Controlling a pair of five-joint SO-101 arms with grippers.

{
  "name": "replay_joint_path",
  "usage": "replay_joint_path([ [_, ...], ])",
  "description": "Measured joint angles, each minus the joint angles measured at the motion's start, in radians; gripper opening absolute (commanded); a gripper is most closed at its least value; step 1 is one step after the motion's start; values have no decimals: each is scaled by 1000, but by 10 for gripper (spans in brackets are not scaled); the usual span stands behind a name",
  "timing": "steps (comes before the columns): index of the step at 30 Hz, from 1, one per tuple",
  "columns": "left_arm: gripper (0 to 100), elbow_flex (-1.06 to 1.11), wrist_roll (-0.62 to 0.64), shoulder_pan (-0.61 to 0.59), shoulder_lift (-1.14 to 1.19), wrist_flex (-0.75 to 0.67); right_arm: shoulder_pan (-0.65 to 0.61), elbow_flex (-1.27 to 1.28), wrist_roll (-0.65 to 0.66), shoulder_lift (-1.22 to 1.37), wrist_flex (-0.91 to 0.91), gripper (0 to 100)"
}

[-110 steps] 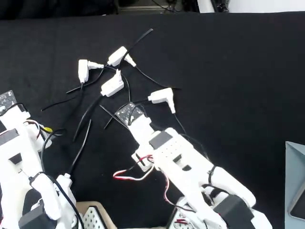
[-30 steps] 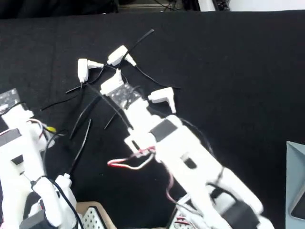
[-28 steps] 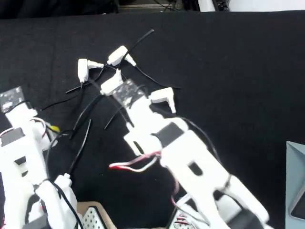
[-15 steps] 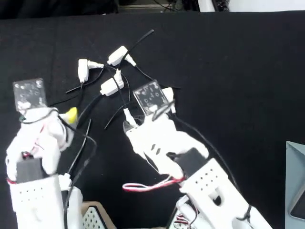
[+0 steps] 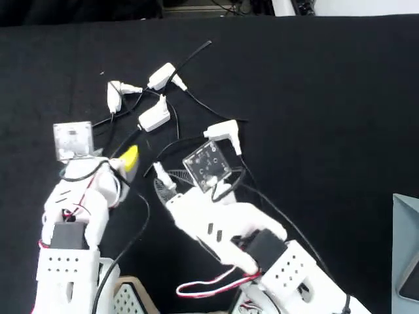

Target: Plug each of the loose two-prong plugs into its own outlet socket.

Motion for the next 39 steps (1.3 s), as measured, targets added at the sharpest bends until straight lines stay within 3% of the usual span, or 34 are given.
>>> replay_joint_path([
  [10,256,3,-20,117,0,0,-41,57,0,-5,0,11],
  [16,256,0,-72,192,-31,92,-41,94,0,-5,0,12],
  [29,256,40,-124,318,-434,288,-41,114,0,-5,0,12],
  [34,256,57,-140,287,-476,295,-41,114,0,-5,0,12],
  [39,259,-9,-147,52,-420,336,44,114,0,-5,9,13],
])
